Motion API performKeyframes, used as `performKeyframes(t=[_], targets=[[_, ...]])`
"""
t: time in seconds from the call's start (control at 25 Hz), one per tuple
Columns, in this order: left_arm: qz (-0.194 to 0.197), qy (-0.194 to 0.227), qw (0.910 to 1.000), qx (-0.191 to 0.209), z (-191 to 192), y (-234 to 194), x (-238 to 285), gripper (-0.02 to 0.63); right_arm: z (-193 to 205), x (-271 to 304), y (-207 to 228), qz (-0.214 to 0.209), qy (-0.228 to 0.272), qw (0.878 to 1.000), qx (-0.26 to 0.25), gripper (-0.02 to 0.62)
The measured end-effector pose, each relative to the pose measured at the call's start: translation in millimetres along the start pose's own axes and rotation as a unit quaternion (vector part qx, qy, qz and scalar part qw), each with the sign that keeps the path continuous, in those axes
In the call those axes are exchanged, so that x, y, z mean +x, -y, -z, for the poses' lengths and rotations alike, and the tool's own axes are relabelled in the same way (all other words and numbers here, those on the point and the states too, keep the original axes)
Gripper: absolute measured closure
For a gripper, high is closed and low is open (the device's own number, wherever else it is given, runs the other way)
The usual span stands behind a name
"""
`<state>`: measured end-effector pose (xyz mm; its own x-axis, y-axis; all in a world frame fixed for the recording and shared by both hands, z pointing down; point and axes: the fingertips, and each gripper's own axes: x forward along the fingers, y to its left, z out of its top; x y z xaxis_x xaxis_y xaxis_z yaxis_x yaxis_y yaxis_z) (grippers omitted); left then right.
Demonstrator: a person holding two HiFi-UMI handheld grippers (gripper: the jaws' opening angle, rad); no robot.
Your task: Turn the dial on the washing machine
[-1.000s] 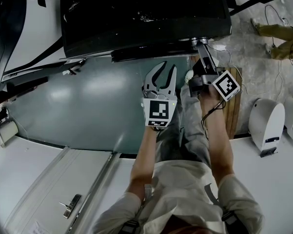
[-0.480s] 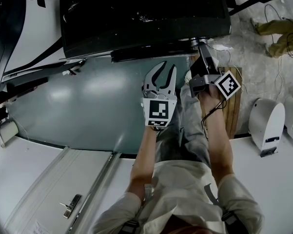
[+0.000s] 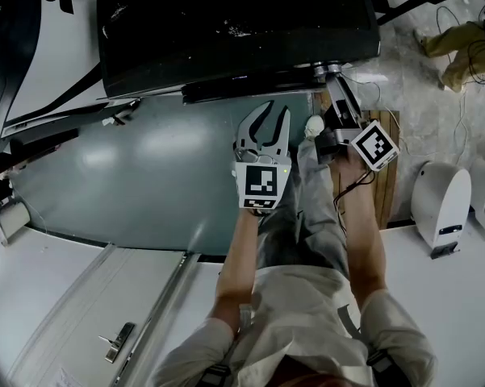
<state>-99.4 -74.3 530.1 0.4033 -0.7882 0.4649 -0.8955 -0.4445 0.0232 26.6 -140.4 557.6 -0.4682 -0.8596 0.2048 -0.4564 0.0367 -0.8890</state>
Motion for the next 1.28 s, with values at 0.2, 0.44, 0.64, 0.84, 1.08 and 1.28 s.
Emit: performKeyframes(t=[0.2,0.44,0.64,0.84,1.08,1.28], targets=[[0.000,0.001,1.0000,0.000,-0.8,0.5,1.1,0.503,3.0,-3.3,-3.8,0.013,-0.020,0.996,-0.082,0.296],[0.001,0.001,1.0000,0.001,-0.4,0.9,1.3,0.503,2.8,-2.5,-15.0,0.050,-0.044,0.961,-0.268,0.290],[0.001,0.002,1.0000,0.000,0.5,0.9,0.8,0.503,5.3,0.6,-19.7,0.076,-0.056,0.925,-0.369,0.287],[0.000,0.001,1.0000,0.001,1.2,-0.2,0.7,0.503,7.1,5.3,-19.2,0.119,-0.068,0.867,-0.480,0.279],[-0.001,-0.003,1.0000,0.000,5.1,-2.4,0.1,0.503,13.6,14.2,-22.7,0.142,-0.078,0.796,-0.584,0.276],[-0.003,-0.003,1.0000,0.000,5.4,-5.1,0.3,0.503,16.7,18.2,-24.3,0.168,-0.077,0.718,-0.671,0.298]])
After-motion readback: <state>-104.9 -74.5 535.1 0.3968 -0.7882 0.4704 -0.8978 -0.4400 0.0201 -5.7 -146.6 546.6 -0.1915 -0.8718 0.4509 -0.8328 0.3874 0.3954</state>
